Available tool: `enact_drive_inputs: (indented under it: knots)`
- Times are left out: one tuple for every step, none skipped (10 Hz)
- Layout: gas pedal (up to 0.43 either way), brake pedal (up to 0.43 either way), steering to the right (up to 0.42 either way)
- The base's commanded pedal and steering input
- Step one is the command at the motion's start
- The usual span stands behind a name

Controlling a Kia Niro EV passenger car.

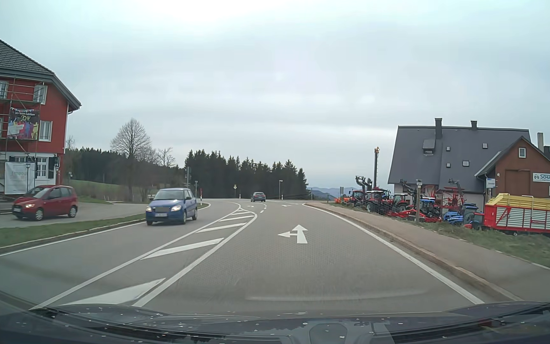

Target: Follow the waypoints while adhering to traffic rules and regulations

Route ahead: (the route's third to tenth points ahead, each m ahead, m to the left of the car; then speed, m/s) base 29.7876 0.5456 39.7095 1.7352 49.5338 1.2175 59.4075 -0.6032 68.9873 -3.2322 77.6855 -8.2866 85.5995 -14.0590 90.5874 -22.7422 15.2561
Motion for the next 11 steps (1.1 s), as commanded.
enact_drive_inputs:
  knots:
    - [0.000,0.073,-0.014]
    - [0.000,0.079,-0.015]
    - [0.000,0.085,-0.016]
    - [0.000,0.091,-0.018]
    - [0.000,0.104,-0.019]
    - [0.000,0.128,-0.019]
    - [0.000,0.134,-0.019]
    - [0.000,0.140,-0.019]
    - [0.000,0.146,-0.018]
    - [0.000,0.152,-0.013]
    - [0.000,0.152,-0.009]
